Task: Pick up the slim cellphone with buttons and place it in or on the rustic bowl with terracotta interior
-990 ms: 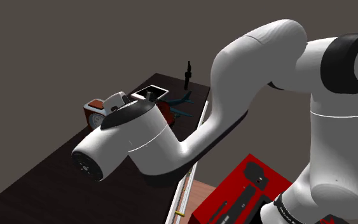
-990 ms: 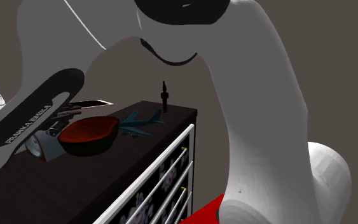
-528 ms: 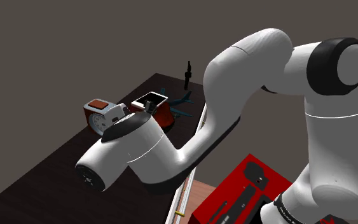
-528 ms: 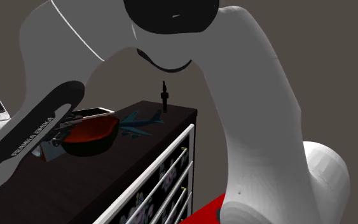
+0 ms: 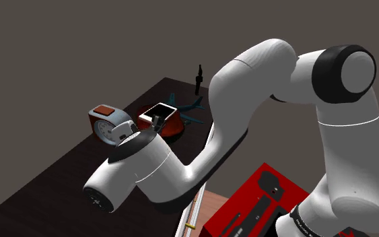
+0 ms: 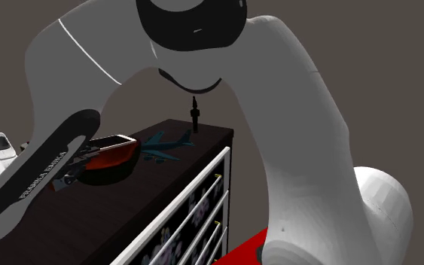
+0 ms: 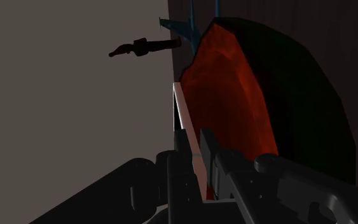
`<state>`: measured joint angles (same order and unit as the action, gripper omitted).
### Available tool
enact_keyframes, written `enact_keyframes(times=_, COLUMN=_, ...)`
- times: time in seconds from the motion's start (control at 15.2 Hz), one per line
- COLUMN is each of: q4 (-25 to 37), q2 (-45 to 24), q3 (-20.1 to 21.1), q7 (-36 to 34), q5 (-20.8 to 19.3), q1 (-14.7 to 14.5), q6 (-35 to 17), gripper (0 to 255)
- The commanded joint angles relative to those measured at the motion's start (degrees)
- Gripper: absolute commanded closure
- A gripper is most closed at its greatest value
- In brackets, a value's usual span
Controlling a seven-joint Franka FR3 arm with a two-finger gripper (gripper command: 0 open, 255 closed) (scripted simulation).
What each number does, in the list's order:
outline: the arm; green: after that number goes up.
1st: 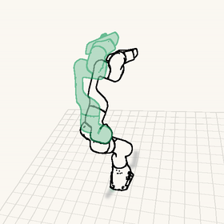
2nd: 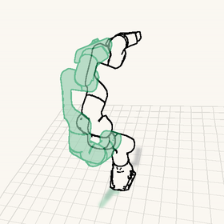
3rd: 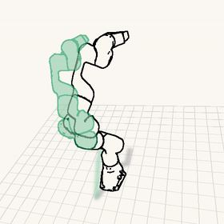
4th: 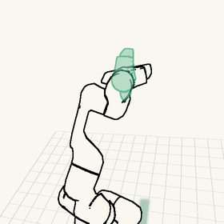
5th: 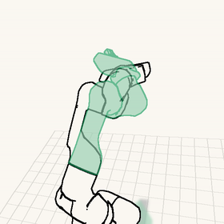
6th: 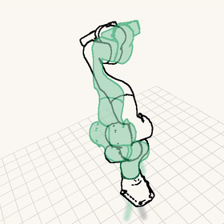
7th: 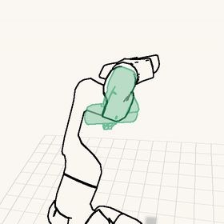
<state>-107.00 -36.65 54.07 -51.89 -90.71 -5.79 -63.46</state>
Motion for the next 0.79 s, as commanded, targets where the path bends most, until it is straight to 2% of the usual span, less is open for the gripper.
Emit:
enact_keyframes(times=0.0, q4=0.08, q2=-0.51, q3=-0.30, q7=-0.07, q5=-0.05, q1=0.01, q6=-0.06, gripper=255)
enact_keyframes(times=0.26, q4=0.08, q2=-0.58, q3=-0.19, q7=-0.07, q5=-0.11, q1=0.09, q6=0.01, gripper=255)
enact_keyframes(times=0.33, q4=0.15, q2=-0.62, q3=-0.21, q7=-0.04, q5=-0.15, q1=0.07, q6=0.01, gripper=0)
enact_keyframes(times=0.66, q4=0.08, q2=-0.61, q3=-0.13, q7=-0.07, q5=-0.15, q1=0.14, q6=0.05, gripper=0)
enact_keyframes(times=0.73, q4=1.09, q2=-1.17, q3=0.09, q7=-0.10, q5=0.32, q1=-1.33, q6=1.35, gripper=0)
